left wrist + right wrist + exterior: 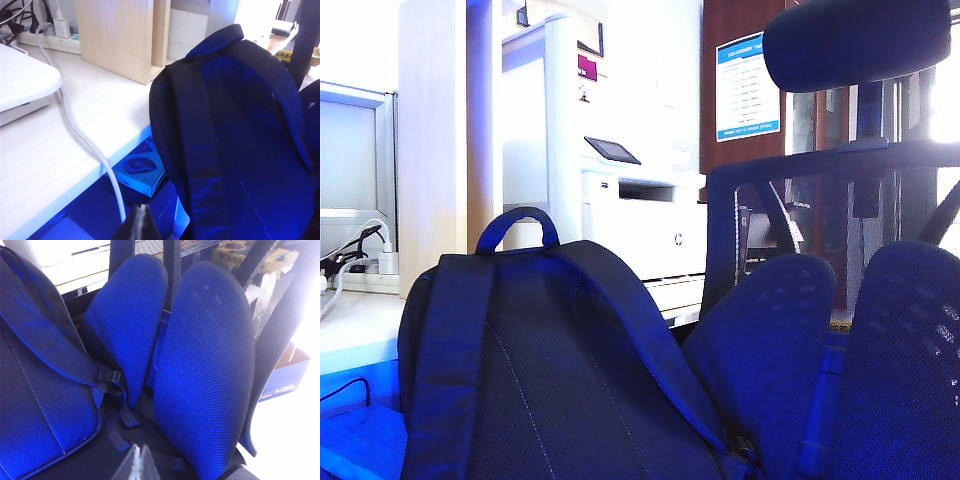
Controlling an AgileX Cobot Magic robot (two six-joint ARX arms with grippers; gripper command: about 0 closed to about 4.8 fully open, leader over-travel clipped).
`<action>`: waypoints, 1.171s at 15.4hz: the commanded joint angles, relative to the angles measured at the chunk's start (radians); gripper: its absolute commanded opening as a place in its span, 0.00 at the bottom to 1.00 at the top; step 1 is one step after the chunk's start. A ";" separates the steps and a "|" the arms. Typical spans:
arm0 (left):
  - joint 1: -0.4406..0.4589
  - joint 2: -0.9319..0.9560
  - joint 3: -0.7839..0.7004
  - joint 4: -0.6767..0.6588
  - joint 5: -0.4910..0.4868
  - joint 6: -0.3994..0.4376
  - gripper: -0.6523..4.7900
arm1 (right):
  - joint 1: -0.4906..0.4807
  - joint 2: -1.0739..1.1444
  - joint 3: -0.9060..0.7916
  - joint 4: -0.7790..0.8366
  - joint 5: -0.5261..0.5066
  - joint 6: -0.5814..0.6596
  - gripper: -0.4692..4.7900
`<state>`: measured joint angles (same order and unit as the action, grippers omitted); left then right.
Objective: Grab the backpack from the chair and place it on the desk.
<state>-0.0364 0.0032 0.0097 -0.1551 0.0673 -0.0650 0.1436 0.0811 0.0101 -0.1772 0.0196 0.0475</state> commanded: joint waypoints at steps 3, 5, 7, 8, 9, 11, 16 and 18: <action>0.001 0.000 -0.003 -0.022 0.000 -0.002 0.11 | 0.000 -0.001 0.000 -0.006 0.005 0.003 0.08; 0.001 0.000 -0.003 -0.022 0.000 -0.003 0.11 | 0.000 -0.001 0.000 -0.006 0.005 0.003 0.08; 0.001 0.000 -0.003 -0.022 0.000 -0.003 0.11 | 0.000 -0.001 0.000 -0.005 0.005 0.003 0.08; 0.001 0.000 -0.002 -0.022 0.000 -0.003 0.11 | 0.000 -0.001 0.001 -0.005 0.005 0.003 0.08; 0.001 0.000 -0.001 -0.022 0.002 -0.003 0.11 | 0.000 -0.001 0.003 -0.005 0.005 0.003 0.08; 0.001 0.000 0.000 -0.021 0.053 -0.003 0.13 | 0.000 -0.001 0.003 0.008 0.004 0.004 0.08; 0.001 0.000 0.018 -0.006 0.167 -0.003 0.37 | 0.001 -0.001 0.011 0.039 -0.034 0.009 0.10; 0.001 0.000 0.048 0.000 0.171 -0.029 0.56 | 0.001 -0.001 0.012 0.063 -0.069 0.045 0.14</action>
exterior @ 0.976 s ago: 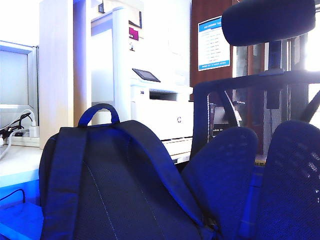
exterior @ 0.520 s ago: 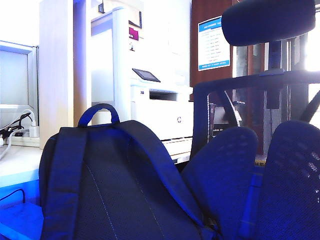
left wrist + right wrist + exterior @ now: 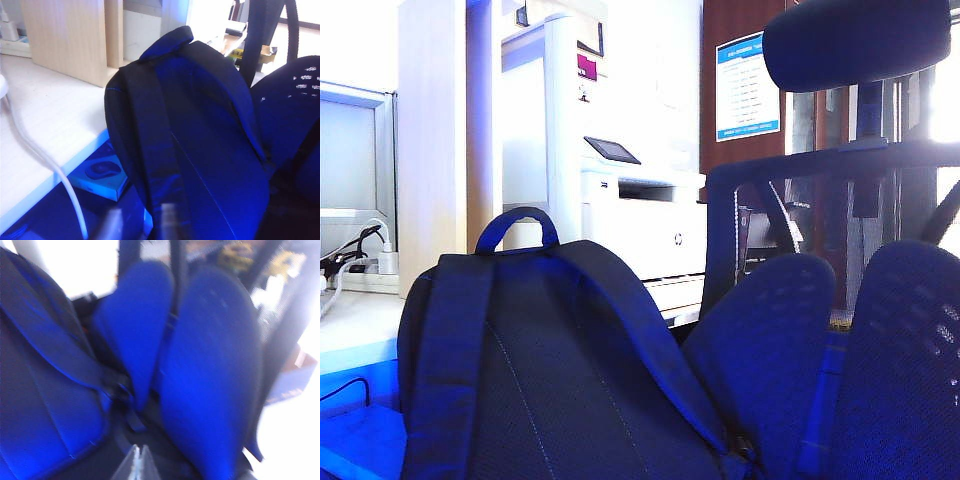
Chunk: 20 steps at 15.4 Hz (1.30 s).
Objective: Grab the backpack from the chair and place it on the desk.
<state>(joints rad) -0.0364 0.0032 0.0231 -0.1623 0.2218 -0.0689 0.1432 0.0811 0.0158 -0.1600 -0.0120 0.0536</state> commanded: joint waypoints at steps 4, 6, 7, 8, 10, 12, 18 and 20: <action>0.000 0.000 0.098 0.048 0.056 -0.108 0.70 | 0.001 0.000 0.088 0.046 -0.058 0.105 0.50; 0.000 0.004 0.140 0.045 0.071 -0.116 0.92 | 0.000 0.001 0.155 0.051 -0.058 0.108 0.53; 0.000 0.014 0.164 0.046 0.073 -0.130 0.92 | 0.001 0.003 0.183 0.056 -0.058 0.113 0.58; 0.000 0.045 0.204 0.047 0.076 -0.130 0.92 | 0.001 0.017 0.217 0.060 -0.060 0.144 0.66; 0.000 0.132 0.281 0.055 0.097 -0.124 0.92 | 0.001 0.081 0.269 0.071 -0.085 0.161 0.74; 0.000 0.257 0.348 0.070 0.098 -0.105 0.92 | 0.001 0.174 0.302 0.121 -0.135 0.161 0.74; 0.000 0.831 0.564 0.179 0.213 0.028 1.00 | 0.001 0.528 0.467 0.217 -0.238 0.190 0.76; 0.000 1.030 0.678 0.185 0.213 0.104 1.00 | 0.002 0.658 0.553 0.222 -0.309 0.210 0.80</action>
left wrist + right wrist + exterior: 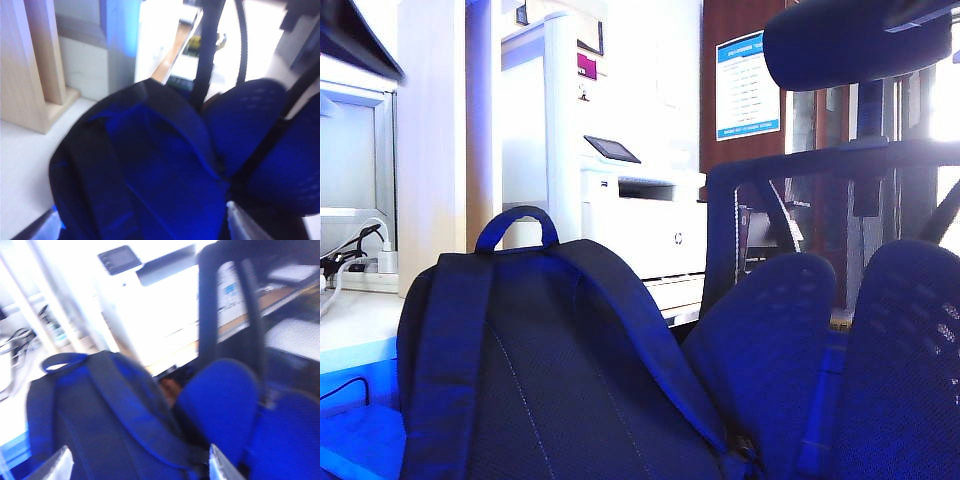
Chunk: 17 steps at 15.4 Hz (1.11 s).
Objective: Grab the backpack from the chair and place it on the desk.
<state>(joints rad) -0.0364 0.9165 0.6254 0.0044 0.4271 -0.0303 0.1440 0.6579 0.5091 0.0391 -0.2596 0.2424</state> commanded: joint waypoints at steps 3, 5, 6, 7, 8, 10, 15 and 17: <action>0.000 0.307 0.163 0.053 0.025 0.087 1.00 | 0.002 0.179 0.111 0.029 -0.145 0.086 0.81; 0.000 0.490 0.222 0.058 0.068 0.086 1.00 | 0.011 0.233 0.114 0.040 -0.192 0.106 0.81; 0.000 0.543 0.236 0.062 0.068 0.086 1.00 | 0.018 0.243 0.114 0.040 -0.196 0.106 0.81; 0.000 0.617 0.260 0.063 0.069 0.085 1.00 | 0.027 0.260 0.114 0.041 -0.215 0.106 0.81; 0.000 0.678 0.278 0.065 0.071 0.083 1.00 | 0.034 0.274 0.114 0.039 -0.222 0.107 0.81; 0.000 0.763 0.297 0.069 0.077 0.083 1.00 | 0.058 0.294 0.115 0.041 -0.247 0.107 0.81; 0.000 0.890 0.301 0.187 0.141 0.064 1.00 | 0.065 0.323 0.116 0.041 -0.437 0.152 0.81; 0.000 0.917 0.303 0.252 0.144 0.013 1.00 | 0.065 0.323 0.116 0.041 -0.467 0.162 0.81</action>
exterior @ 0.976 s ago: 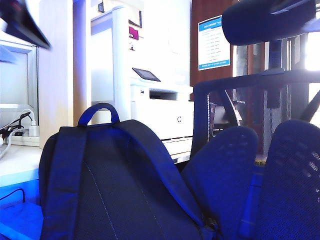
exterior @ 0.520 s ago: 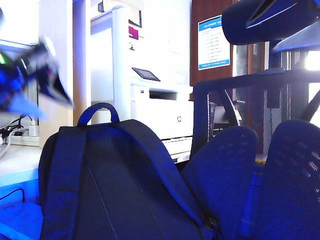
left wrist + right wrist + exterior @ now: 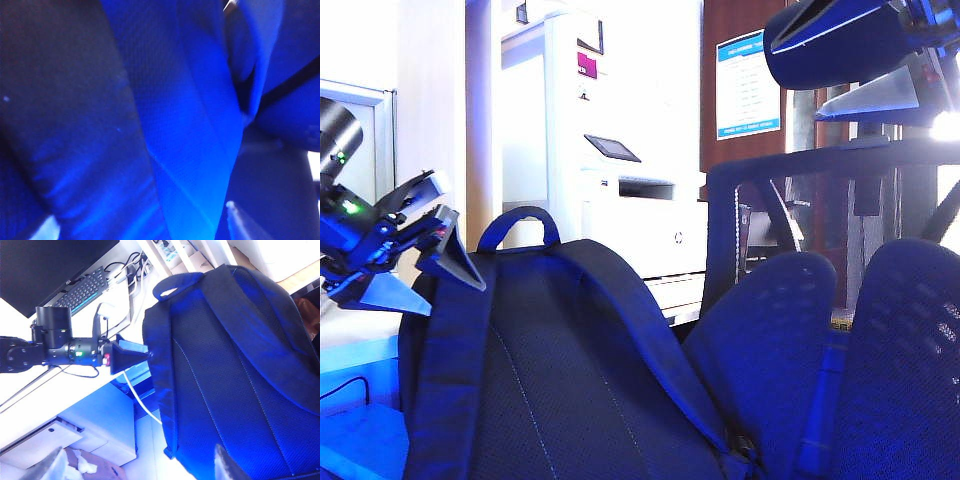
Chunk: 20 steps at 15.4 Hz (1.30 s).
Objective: Grab the backpack from the chair and place it on the desk.
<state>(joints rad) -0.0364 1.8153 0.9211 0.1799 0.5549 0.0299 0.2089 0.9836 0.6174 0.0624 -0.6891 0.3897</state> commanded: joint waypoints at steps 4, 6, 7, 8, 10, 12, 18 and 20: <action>-0.001 0.094 0.014 0.169 0.051 -0.094 0.30 | 0.002 -0.003 0.008 0.022 -0.125 0.082 0.81; 0.000 0.106 0.023 0.177 0.052 -0.093 0.11 | 0.011 -0.003 0.008 0.025 -0.126 0.083 0.81; 0.000 0.106 0.025 0.193 0.066 -0.093 0.11 | 0.011 -0.003 0.008 0.025 -0.150 0.083 0.81; 0.000 0.106 0.025 0.230 0.106 -0.094 0.11 | 0.011 -0.003 0.008 0.025 -0.170 0.083 0.81; -0.001 0.106 0.025 0.278 0.073 -0.093 0.11 | 0.011 -0.005 0.008 0.025 -0.183 0.083 0.81; 0.001 0.106 0.025 0.276 0.074 -0.094 0.46 | 0.011 -0.005 0.008 0.025 -0.182 0.083 0.81; 0.000 0.146 0.083 0.269 0.021 -0.091 0.87 | 0.011 -0.004 0.008 0.025 -0.182 0.082 0.80; -0.013 0.209 0.182 0.193 0.021 -0.095 0.86 | 0.011 -0.004 0.008 0.025 -0.193 0.082 0.79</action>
<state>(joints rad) -0.0402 2.0125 1.0721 0.4080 0.5793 -0.0662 0.2192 0.9833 0.6178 0.0700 -0.8673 0.4713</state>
